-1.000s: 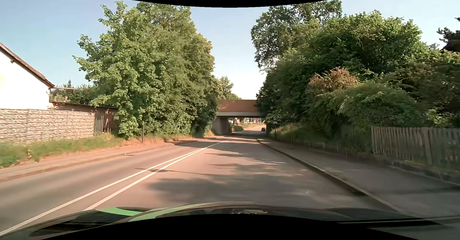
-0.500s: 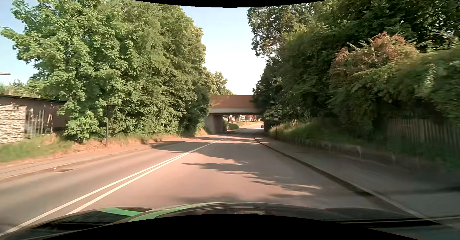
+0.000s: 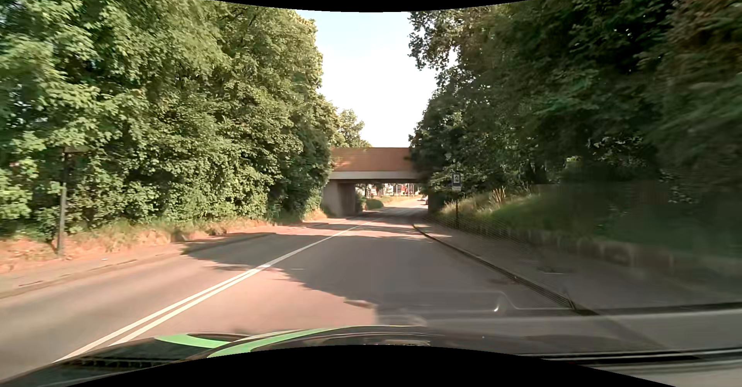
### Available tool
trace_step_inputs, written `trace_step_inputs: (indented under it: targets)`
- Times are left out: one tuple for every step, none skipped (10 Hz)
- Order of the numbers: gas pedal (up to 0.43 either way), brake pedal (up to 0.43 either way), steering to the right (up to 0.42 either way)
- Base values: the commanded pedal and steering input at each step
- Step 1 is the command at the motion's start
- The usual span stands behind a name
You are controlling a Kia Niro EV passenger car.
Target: Follow the waypoints while adhering to traffic rules and regulations
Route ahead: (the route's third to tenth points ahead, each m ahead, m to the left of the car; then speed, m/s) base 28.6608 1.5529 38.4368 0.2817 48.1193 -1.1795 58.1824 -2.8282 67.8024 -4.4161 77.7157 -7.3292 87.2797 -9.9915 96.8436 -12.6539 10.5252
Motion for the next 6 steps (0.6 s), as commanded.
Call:
trace_step_inputs:
  targets:
    - [0.280, 0.000, 0.010]
    - [0.280, 0.000, 0.010]
    - [0.280, 0.000, 0.010]
    - [0.280, 0.000, 0.010]
    - [0.280, 0.000, 0.011]
    - [0.280, 0.000, 0.011]
